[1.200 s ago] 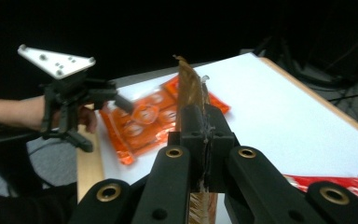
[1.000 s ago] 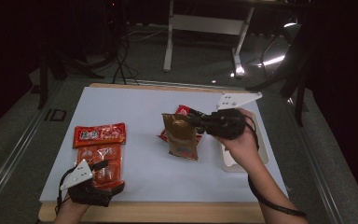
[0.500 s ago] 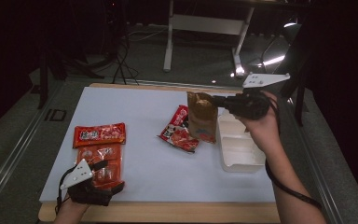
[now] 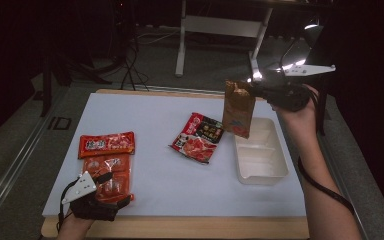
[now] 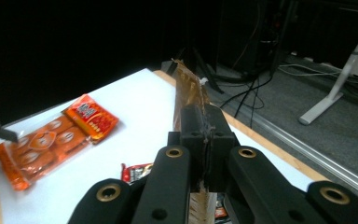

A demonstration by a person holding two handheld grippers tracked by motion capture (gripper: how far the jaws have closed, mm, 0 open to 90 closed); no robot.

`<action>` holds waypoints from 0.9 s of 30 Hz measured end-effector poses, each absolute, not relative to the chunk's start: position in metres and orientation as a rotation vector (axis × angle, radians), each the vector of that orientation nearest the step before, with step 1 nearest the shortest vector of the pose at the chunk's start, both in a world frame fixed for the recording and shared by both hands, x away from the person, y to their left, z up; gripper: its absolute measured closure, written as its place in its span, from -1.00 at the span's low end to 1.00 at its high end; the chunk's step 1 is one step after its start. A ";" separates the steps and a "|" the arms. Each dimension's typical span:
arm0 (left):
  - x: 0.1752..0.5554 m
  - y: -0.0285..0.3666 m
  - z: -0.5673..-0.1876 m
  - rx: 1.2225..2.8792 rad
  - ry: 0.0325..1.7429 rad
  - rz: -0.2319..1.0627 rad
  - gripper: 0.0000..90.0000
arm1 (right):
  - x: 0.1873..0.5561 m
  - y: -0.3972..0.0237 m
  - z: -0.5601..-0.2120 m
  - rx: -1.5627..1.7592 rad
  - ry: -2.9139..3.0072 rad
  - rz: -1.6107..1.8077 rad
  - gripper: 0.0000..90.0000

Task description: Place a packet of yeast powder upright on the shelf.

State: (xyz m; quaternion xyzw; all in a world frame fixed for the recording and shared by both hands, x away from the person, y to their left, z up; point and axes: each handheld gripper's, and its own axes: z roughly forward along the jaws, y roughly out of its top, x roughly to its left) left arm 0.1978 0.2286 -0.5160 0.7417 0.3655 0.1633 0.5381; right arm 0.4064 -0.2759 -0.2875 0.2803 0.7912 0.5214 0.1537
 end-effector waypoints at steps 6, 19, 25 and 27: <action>0.194 0.231 -0.516 1.758 0.884 0.395 -1.00 | 0.429 -0.292 -0.297 0.886 2.243 1.473 0.99; 0.190 0.235 -0.516 1.758 0.903 0.407 -1.00 | 0.457 -0.321 -0.319 1.026 2.196 1.428 0.99; 0.190 0.235 -0.517 1.759 0.909 0.407 -1.00 | 0.470 -0.326 -0.329 1.069 2.184 1.370 0.98; 0.189 0.235 -0.517 1.759 0.910 0.407 -1.00 | 0.474 -0.325 -0.332 1.074 2.184 1.340 0.98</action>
